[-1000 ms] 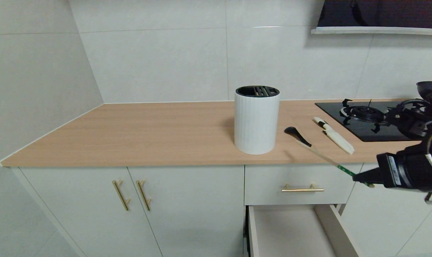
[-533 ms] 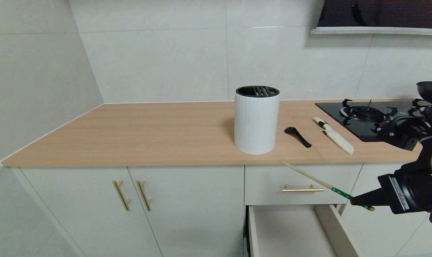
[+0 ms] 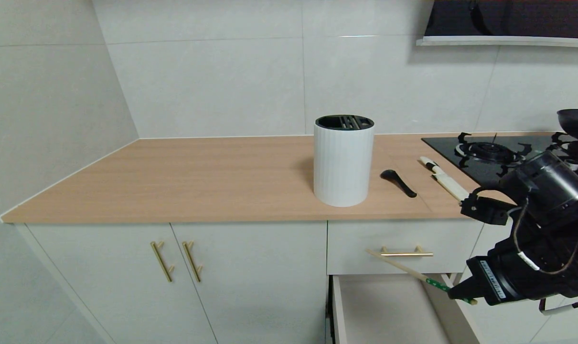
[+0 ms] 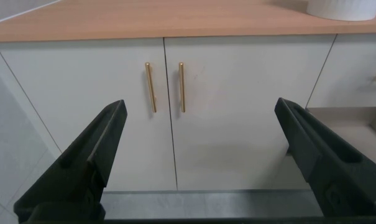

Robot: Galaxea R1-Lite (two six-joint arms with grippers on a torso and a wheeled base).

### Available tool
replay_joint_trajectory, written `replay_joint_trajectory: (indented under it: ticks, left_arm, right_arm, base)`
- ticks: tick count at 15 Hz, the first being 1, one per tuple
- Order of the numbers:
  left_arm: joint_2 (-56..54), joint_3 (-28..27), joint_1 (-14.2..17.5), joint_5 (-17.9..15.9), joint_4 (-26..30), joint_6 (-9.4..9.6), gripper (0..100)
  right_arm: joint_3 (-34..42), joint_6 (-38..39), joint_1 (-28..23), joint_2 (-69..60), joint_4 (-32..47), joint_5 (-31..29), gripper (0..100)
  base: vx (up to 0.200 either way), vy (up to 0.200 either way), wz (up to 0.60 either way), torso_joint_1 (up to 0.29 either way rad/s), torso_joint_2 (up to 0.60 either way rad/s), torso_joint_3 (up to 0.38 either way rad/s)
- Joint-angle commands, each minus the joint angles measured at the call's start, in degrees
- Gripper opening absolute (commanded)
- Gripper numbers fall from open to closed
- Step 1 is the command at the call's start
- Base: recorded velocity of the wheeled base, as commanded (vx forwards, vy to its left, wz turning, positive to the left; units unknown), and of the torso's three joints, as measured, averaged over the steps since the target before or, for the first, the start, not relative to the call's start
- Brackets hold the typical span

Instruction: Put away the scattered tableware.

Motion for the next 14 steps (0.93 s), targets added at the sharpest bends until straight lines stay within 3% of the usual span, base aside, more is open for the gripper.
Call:
replay_joint_trajectory:
  ticks: [1,5,14]
  left_arm:
    - [0.09,0.00,0.01,0.02,0.00,0.00,100]
    - [0.09,0.00,0.01,0.02,0.00,0.00,100]
    - [0.09,0.00,0.01,-0.06,0.00,0.00,100]
  right_arm:
    - [0.10,0.06,0.39,3.54,0.03,-0.05,0]
    - [0.18,0.06,0.48,5.21,-0.06,-0.05,0]
    - [1.94,0.15,0.39,7.41,-3.84,-1.19,0]
  base:
    - [0.000,0.000,0.00,0.000,0.00,0.000]
    - [0.000,0.000,0.00,-0.054,0.13,0.082]
    - [0.000,0.000,0.00,-0.176,0.46,0.280]
